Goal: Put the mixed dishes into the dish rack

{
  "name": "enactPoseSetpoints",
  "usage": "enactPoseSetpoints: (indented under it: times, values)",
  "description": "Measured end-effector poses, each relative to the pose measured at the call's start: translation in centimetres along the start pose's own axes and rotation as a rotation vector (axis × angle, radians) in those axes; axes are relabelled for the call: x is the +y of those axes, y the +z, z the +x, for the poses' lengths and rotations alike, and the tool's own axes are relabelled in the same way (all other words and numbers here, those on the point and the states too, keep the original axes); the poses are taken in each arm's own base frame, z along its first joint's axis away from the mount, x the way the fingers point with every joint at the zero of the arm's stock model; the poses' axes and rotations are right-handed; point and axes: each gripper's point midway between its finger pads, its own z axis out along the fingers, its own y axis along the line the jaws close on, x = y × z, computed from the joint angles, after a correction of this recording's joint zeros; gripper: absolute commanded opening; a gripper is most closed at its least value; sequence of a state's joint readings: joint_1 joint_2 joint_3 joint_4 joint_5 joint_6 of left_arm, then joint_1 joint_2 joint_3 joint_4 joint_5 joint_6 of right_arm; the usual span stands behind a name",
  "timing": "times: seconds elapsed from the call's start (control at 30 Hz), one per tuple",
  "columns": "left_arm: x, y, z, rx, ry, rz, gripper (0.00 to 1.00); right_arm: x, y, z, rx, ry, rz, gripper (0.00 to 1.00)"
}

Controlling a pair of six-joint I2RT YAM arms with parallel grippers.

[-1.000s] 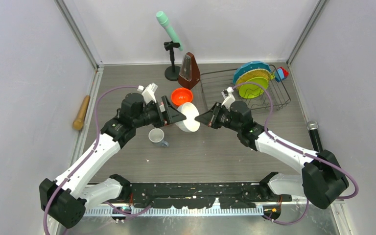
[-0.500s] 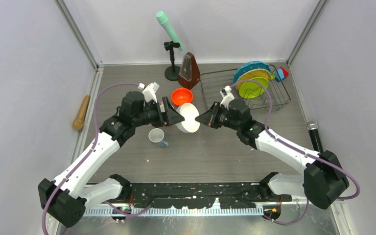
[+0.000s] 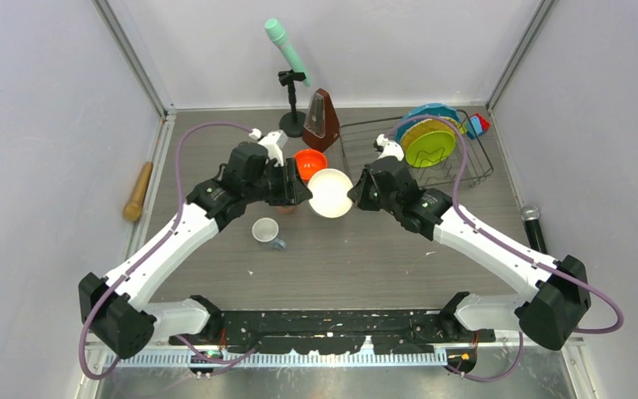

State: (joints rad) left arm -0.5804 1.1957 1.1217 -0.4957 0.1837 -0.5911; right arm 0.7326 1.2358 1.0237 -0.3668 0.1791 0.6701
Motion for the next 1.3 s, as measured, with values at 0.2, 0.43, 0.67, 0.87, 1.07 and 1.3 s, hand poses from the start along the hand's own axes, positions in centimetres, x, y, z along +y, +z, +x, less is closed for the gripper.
enactPoseSetpoints:
  times: [0.2,0.43,0.67,0.87,1.07,1.3]
  values:
    - [0.1,1.6,0.4,0.034,0.038,-0.049,0.36,-0.8,-0.1,0.2,-0.013,-0.060,0.070,0.00]
    - [0.4,2.7,0.4,0.060,0.044,-0.085,0.01,-0.5,-0.3,0.5,-0.018,-0.109,0.077,0.02]
    - [2.4,3.2,0.7,0.065,0.069,-0.174,0.00,1.8,-0.8,-0.5,-0.036,-0.114,-0.008,0.66]
    - [3.5,2.9,0.3,0.038,0.090,-0.215,0.00,4.4,-2.7,-2.0,-0.049,-0.108,-0.130,0.99]
    - [3.5,1.9,-0.6,-0.006,0.074,-0.189,0.00,4.5,-4.9,-4.2,-0.037,-0.031,-0.257,1.00]
    - [2.3,1.3,-2.2,-0.057,-0.047,-0.037,0.00,4.1,-6.2,-6.1,-0.033,0.117,-0.410,1.00]
